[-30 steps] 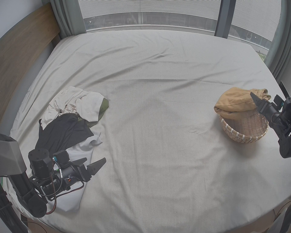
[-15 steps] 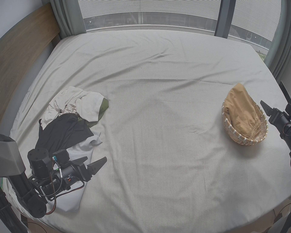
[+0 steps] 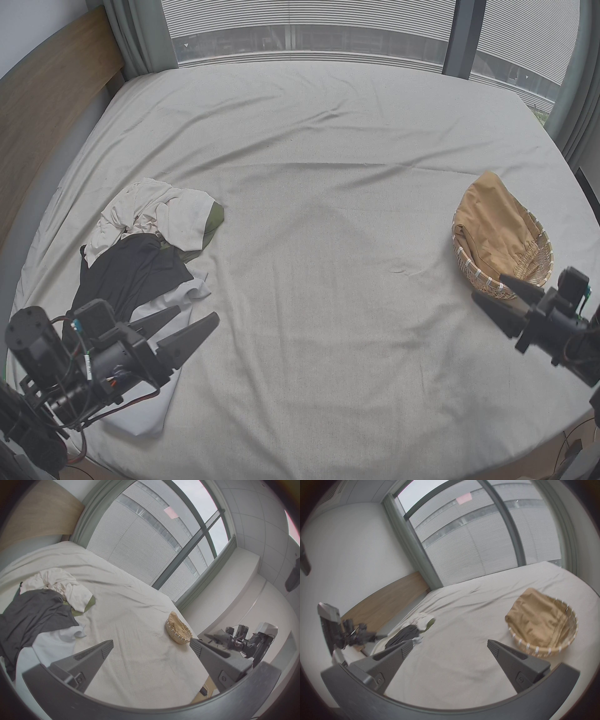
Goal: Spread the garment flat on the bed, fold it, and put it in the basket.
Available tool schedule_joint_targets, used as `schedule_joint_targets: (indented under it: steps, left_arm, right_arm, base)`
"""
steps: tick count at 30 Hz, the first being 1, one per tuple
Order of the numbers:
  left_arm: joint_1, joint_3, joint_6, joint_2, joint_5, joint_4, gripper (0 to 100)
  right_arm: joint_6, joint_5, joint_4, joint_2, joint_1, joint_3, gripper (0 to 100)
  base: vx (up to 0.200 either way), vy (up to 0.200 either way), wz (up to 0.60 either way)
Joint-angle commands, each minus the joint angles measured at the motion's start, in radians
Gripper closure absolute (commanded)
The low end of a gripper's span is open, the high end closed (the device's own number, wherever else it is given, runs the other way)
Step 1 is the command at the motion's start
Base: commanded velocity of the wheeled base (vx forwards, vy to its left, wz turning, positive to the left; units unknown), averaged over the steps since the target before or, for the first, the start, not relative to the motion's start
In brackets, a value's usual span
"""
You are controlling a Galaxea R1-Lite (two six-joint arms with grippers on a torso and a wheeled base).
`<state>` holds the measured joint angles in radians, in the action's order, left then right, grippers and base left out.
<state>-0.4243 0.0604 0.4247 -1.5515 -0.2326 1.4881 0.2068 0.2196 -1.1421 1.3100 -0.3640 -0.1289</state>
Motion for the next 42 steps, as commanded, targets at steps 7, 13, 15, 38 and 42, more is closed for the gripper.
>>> schedule_joint_targets:
  steps: [7,13,15,38,42]
  left_arm:
    - [0.075,-0.060,-0.124,0.673,0.015,-0.647,0]
    - [0.091,-0.059,-0.115,0.967,0.016,-0.930,0]
    - [0.130,-0.059,-0.110,1.051,0.016,-1.000,0]
    - [0.435,-0.060,-0.230,1.519,0.102,-1.418,0]
    - [0.432,-0.060,-0.274,1.530,0.107,-1.422,0]
  right_arm:
    - [-0.004,-0.086,0.475,-0.709,0.070,0.126,0]
    - [-0.024,-0.011,0.723,-0.973,0.221,0.097,0]
    - [-0.024,-0.009,0.799,-1.049,0.243,0.106,0]
    - [-0.185,-0.247,1.144,-1.307,0.356,0.129,0]
    - [-0.196,-0.243,1.144,-1.308,0.359,0.129,0]
  base:
    - [0.000,0.000,0.00]
    - [0.000,0.000,0.00]
    - [0.000,0.000,0.00]
    - [0.000,0.000,0.00]
    - [0.000,0.000,0.00]
